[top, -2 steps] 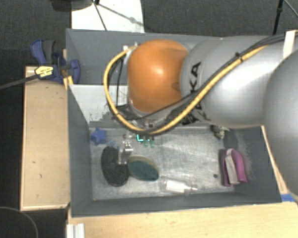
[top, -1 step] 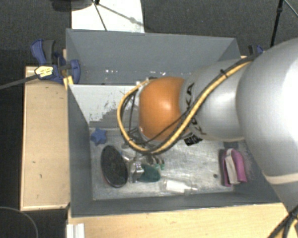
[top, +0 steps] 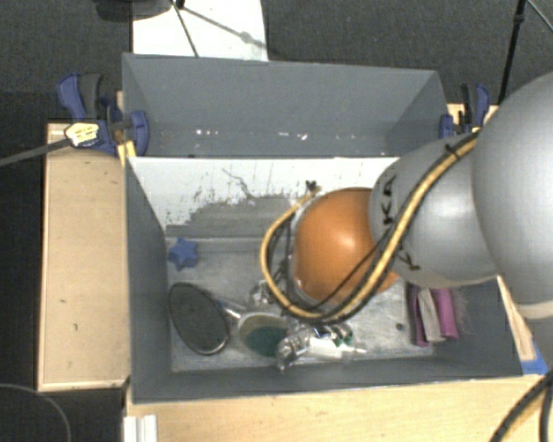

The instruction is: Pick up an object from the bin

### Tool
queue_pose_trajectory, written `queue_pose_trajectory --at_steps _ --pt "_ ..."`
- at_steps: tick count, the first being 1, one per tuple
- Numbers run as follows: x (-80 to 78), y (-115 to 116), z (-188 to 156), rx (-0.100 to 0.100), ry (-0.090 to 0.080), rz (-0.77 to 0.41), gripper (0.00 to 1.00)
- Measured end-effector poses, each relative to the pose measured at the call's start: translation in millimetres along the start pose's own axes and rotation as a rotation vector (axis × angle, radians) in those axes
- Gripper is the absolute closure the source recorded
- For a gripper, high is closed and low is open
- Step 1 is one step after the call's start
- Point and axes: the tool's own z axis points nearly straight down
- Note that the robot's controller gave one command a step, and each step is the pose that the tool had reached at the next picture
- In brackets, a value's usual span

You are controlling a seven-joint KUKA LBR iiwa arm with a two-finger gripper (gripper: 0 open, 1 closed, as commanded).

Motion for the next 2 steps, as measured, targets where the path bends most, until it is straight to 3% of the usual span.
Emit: queue_pose_trajectory --at_steps 1,2 --pt "-0.3 1.6 -1.0 -0.002 0.001 0.006 1.0" --pt "-32.0 3.9 -135.9 0.0 0.009 -0.049 1.0"
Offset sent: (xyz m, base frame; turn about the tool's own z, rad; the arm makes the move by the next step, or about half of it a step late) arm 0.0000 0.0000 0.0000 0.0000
